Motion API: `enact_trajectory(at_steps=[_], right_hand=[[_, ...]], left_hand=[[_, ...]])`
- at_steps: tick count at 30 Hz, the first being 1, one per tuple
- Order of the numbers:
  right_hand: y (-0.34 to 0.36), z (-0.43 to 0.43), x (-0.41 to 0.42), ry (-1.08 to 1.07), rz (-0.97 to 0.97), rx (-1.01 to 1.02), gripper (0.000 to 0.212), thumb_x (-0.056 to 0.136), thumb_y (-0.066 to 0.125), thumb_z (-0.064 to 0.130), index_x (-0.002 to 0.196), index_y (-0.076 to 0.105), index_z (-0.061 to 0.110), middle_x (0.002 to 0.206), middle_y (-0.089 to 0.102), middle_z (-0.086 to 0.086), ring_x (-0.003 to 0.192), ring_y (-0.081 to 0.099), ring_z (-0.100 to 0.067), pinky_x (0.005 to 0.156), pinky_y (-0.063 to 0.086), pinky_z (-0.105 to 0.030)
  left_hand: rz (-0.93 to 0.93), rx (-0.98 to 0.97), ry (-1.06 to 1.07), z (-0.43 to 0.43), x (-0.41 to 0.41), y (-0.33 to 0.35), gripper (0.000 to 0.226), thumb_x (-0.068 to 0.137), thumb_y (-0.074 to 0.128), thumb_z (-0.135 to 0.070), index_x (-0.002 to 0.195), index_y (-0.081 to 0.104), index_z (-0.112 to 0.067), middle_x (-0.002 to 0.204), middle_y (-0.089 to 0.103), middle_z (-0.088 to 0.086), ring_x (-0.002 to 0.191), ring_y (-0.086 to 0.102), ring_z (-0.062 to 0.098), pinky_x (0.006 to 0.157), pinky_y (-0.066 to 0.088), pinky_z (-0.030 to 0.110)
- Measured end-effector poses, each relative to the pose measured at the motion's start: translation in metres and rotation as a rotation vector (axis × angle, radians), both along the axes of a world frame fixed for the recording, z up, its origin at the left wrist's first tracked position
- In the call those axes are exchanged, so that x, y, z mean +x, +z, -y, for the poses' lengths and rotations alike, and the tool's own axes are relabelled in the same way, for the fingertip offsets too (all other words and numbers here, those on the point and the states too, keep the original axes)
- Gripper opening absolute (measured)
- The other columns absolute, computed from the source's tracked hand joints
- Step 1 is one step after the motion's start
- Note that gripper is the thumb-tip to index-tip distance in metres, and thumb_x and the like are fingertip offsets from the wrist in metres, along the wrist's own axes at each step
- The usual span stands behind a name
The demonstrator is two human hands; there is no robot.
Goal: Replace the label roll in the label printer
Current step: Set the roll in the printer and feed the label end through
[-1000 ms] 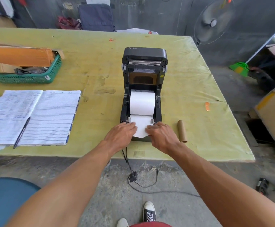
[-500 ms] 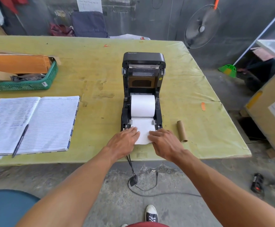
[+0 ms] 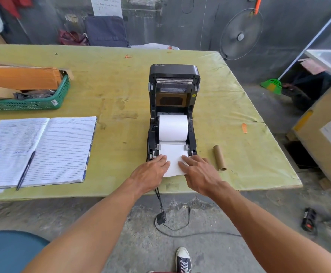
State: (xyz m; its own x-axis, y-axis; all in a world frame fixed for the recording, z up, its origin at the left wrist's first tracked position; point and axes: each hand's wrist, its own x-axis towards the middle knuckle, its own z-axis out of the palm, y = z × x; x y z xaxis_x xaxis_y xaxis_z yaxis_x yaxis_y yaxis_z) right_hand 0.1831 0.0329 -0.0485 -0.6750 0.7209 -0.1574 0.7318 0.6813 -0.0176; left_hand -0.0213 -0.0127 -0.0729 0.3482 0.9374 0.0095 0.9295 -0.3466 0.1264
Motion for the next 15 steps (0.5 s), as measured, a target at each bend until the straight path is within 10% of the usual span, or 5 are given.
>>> enact_trajectory(at_steps=[10,15], right_hand=[[0.006,0.004,0.004,0.019,0.043,-0.066,0.062,0.086,0.034,0.053,0.139,0.055,0.027,0.159,0.034,-0.014,0.136,0.039,-0.034,0.106,0.036,-0.051],[0.007,-0.004,-0.003,-0.056,-0.134,-0.059,0.051,0.09,0.032,0.027,0.134,0.054,0.017,0.127,0.067,-0.011,0.11,0.062,-0.03,0.095,0.049,-0.046]], left_hand=[[-0.049,0.048,-0.018,0.01,0.0,0.005,0.035,0.089,0.055,-0.011,0.121,0.063,0.0,0.137,0.053,0.021,0.127,0.048,0.032,0.093,0.054,0.043],[0.043,-0.005,-0.048,0.01,-0.004,0.013,0.059,0.074,0.034,-0.036,0.112,0.068,-0.005,0.113,0.068,0.015,0.108,0.059,0.027,0.086,0.055,0.042]])
